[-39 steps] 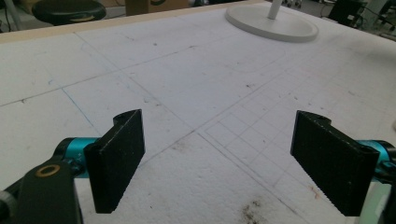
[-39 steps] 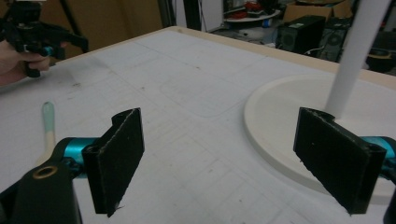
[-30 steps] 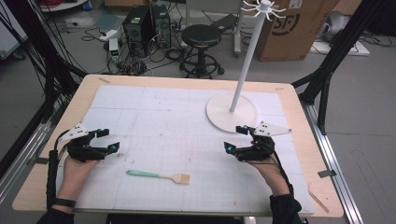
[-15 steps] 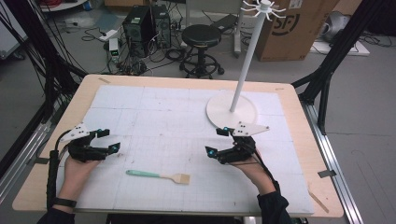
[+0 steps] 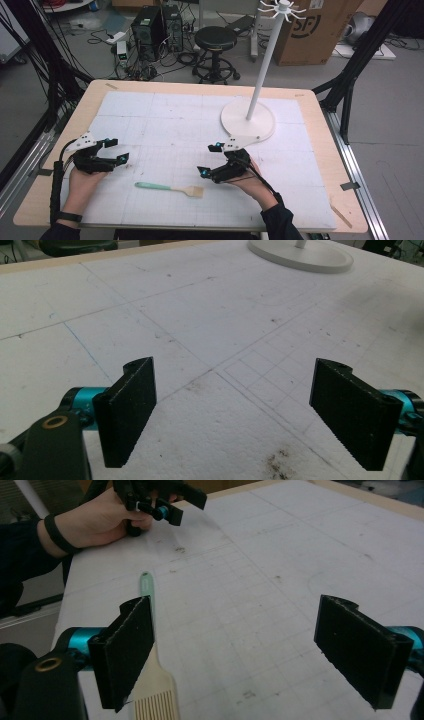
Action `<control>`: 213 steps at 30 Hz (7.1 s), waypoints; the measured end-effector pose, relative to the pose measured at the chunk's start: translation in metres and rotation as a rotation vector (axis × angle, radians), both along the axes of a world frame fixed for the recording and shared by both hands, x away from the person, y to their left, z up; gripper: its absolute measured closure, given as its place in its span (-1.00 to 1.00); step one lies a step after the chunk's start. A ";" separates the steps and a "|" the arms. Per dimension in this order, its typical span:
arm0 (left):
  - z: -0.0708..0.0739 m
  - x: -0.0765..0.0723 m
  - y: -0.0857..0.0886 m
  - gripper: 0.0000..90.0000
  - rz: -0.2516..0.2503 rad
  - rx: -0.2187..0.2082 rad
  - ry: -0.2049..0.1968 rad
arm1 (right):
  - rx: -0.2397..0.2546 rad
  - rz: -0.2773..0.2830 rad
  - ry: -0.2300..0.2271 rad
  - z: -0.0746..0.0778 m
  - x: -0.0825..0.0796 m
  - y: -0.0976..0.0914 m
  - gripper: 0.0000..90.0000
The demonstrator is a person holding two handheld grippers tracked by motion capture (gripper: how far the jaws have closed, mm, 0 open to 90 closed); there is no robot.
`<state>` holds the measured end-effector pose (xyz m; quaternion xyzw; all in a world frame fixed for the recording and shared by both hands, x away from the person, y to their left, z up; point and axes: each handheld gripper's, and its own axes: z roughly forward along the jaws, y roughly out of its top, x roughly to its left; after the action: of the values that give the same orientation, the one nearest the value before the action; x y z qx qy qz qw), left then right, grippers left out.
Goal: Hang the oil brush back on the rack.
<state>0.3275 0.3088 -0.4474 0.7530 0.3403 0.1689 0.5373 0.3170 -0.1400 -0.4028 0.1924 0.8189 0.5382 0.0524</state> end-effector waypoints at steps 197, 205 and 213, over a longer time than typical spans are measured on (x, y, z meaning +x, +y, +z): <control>0.000 0.000 -0.002 -0.58 0.001 0.016 -0.001 | 0.103 -0.476 -0.267 0.249 -0.004 -0.223 0.84; 0.000 0.000 -0.002 -0.58 0.002 0.018 -0.004 | 0.107 -0.491 -0.269 0.255 0.002 -0.222 0.84; 0.000 0.000 -0.002 -0.58 0.000 0.018 -0.004 | 0.099 -0.505 -0.275 0.261 0.005 -0.221 0.84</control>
<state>0.3271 0.3069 -0.4475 0.7574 0.3377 0.1737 0.5311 0.3222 -0.3610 -0.1420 0.3179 0.7029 0.5685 0.2857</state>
